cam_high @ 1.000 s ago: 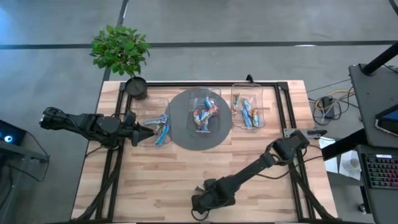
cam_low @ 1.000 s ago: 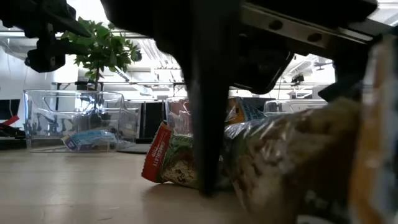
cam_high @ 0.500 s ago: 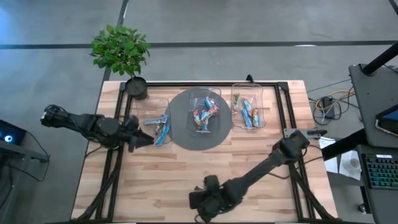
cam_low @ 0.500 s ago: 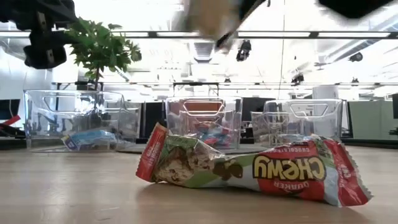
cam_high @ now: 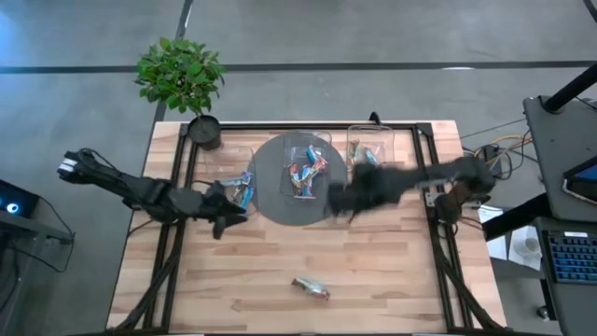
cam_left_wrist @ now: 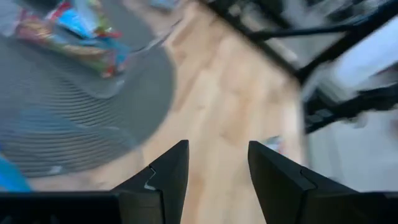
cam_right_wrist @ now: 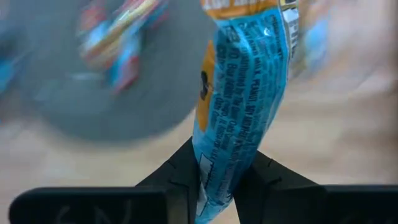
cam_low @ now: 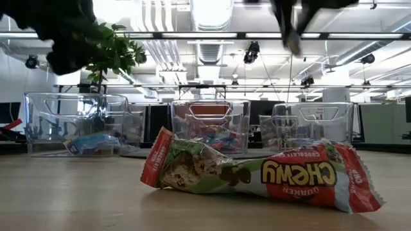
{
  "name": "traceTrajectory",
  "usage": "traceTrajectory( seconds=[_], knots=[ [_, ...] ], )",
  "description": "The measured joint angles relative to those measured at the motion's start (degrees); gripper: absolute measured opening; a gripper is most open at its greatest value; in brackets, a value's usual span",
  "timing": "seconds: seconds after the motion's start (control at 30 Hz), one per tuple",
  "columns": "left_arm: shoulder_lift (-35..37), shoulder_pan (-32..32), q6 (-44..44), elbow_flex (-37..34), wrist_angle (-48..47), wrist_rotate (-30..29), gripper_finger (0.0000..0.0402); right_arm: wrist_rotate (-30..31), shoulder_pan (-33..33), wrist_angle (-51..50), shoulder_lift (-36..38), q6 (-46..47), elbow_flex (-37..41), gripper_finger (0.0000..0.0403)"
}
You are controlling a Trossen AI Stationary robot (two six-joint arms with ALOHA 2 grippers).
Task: Pick and place Granola Bars by type
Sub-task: Put the orange granola bar into the right transparent bin, then put the red granola bar into the middle transparent bin
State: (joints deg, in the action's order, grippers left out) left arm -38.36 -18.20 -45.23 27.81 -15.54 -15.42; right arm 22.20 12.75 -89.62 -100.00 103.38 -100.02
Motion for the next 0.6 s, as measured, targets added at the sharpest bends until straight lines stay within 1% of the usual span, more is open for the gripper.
traceTrajectory(
  seconds=[0.13,0.17,0.27,0.37,0.47,0.53,0.6],
  knots=[
    [-4.1,1.5,1.9,-0.1,2.6,-2.2,0.0149,-2.1,-13.3,5.0,9.2,-9.9,11.4,0.0063],
    [-5.1,2.3,1.9,0.0,4.3,-2.3,0.0149,-3.0,-16.6,5.1,10.8,-12.0,13.6,0.0064],
    [-8.9,5.2,1.6,0.0,8.8,-0.8,0.0149,-4.7,-25.5,11.1,13.9,-19.3,18.9,0.0072],
    [-12.5,8.8,3.7,0.0,15.9,5.3,0.0149,-5.9,-32.6,15.4,14.4,-27.5,22.6,0.0085],
    [-17.4,12.3,7.3,0.4,22.0,15.2,0.0149,-10.5,-38.5,19.9,12.8,-36.5,25.9,0.0104],
    [-20.9,13.7,9.3,1.3,23.2,20.8,0.0149,-14.0,-40.8,20.3,10.6,-40.8,27.2,0.0123],
    [-23.6,14.0,11.6,2.8,24.1,22.7,0.0149,-16.2,-41.4,19.8,8.9,-43.6,28.0,0.0146]
  ],
)
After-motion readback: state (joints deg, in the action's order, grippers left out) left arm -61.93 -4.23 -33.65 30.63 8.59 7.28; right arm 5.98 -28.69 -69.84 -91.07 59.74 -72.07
